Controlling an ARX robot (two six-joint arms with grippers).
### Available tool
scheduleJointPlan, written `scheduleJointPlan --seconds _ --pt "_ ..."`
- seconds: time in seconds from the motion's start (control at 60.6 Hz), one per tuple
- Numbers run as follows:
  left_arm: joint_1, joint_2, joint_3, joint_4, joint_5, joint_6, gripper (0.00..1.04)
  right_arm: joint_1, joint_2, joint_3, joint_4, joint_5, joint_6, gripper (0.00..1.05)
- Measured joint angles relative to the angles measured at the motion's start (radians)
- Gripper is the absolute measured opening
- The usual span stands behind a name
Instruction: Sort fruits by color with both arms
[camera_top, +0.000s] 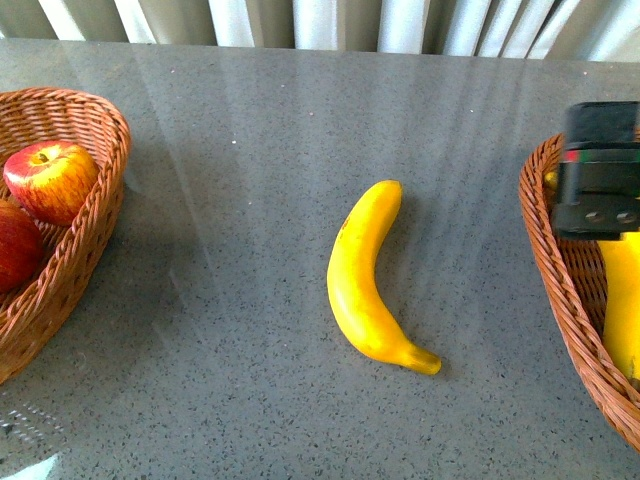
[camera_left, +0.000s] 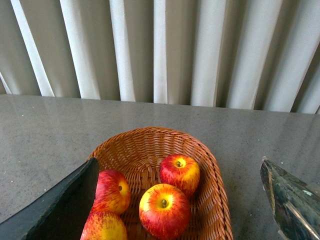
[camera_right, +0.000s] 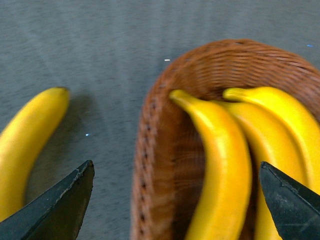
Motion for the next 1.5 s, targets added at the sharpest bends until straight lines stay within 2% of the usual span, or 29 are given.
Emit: scheduleJointPlan --seconds 0.115,0.247,0.726,1.006,1.501 --pt "0.000 0.000 0.000 0.000 0.000 0.000 0.96 0.091 0.093 0.082 -0.018 -0.038 0.029 0.96" --pt "0.000 0.000 0.000 0.000 0.000 0.000 0.96 0.132 0.215 0.179 -0.056 -0.119 0.087 0.96" --pt "0.000 0.000 0.000 0.000 0.000 0.000 0.96 0.131 0.496 0.367 -0.100 -0.264 0.241 0.96" --pt "0.000 0.000 0.000 0.000 0.000 0.000 0.96 0.105 0.595 0.451 -0.153 -0.286 0.276 0.96" --pt "0.000 0.000 0.000 0.000 0.000 0.000 0.96 0.109 0.703 0.547 -0.207 -0.298 0.290 0.96"
